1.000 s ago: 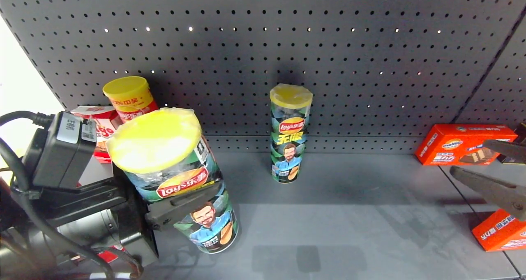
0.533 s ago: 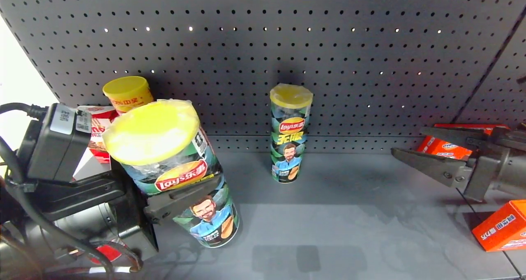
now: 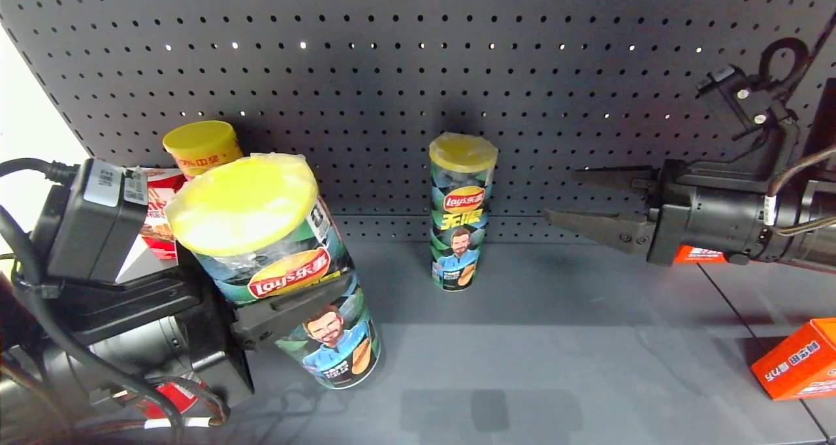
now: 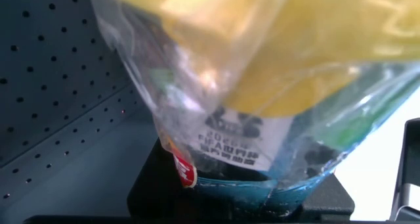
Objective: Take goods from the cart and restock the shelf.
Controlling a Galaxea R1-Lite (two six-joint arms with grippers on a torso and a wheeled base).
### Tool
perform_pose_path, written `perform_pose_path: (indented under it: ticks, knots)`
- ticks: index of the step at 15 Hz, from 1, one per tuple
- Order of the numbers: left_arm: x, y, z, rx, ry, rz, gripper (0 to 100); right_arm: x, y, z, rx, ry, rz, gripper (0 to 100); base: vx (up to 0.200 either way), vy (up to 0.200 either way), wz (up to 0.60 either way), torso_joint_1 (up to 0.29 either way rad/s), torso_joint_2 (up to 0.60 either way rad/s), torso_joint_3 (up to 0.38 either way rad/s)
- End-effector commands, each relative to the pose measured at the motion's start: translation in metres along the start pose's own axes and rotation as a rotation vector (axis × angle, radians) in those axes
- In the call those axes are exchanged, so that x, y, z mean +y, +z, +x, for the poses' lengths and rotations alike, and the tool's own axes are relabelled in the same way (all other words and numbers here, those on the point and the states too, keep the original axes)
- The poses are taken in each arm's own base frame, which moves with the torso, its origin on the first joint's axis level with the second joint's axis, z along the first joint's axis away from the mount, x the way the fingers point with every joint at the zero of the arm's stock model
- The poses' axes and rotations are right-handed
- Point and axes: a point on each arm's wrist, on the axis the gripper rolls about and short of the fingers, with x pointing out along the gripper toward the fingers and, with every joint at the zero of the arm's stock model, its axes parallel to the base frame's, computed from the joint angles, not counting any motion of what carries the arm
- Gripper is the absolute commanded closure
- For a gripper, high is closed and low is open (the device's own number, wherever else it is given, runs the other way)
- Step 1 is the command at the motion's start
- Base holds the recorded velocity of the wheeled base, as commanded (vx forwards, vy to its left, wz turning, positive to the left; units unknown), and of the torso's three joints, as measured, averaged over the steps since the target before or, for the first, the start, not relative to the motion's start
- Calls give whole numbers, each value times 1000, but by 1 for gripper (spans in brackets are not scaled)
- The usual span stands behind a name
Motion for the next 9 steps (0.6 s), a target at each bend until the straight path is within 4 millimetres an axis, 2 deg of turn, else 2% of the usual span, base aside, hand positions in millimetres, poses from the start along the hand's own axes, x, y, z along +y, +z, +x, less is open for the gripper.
perform_pose_path:
  ticks: [1,4,9]
  knots:
    - [0,-1,0,2,-1,-1,100,-12,-13,19,3,56,-21,0,0,0,0,0,0,0]
    - [0,-1,0,5,13,-2,100,-21,-25,39,-34,151,-70,0,0,0,0,0,0,0]
    - [0,-2,0,7,14,-3,100,-29,-29,53,-35,188,-89,0,0,0,0,0,0,0]
